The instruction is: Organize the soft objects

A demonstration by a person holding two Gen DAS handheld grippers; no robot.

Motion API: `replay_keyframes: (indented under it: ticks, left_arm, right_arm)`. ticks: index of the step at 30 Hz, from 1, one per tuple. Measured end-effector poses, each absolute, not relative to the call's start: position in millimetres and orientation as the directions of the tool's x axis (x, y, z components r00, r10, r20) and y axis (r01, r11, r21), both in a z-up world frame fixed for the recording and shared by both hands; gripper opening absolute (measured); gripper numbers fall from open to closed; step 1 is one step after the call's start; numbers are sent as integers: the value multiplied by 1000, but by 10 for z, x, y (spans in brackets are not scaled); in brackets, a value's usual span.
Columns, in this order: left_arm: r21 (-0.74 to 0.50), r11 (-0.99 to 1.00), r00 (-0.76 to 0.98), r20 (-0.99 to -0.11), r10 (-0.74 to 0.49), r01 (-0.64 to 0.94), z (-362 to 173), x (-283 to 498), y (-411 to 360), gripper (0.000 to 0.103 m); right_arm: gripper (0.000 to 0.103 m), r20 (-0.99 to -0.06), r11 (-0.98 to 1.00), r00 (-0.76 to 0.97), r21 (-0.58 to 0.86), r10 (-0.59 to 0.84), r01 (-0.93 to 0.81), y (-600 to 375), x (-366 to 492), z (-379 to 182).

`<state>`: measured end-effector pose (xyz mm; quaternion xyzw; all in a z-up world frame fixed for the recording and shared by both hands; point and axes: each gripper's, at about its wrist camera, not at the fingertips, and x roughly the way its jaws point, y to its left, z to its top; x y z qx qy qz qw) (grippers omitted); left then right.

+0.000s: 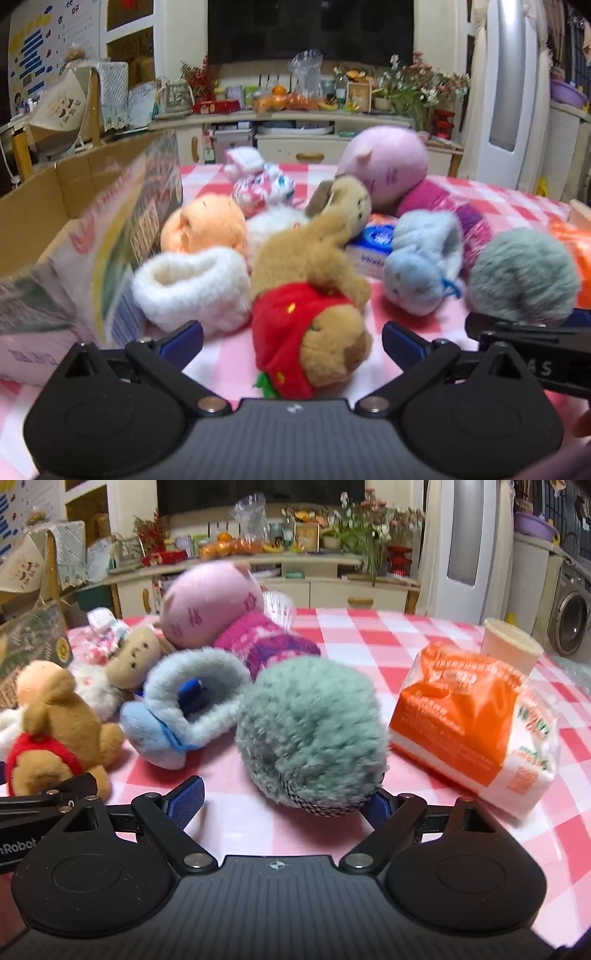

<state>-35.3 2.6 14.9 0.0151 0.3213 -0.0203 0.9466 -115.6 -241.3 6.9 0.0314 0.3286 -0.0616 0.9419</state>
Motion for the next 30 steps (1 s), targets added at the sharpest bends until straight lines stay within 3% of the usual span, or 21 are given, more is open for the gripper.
replay_keyframes:
  ticks: [16,30]
  left_arm:
    - [-2,993,841,-532,-98,115,838,-814,309,102]
    - [44,999,876,-481,24,-4,1167,-1070,993,102]
  right_arm:
    - [103,-501,994,860,-2,-95,109,-2336,-1329,341]
    - [103,-429,1000,903,-21,2,-12,-2009,-1270,318]
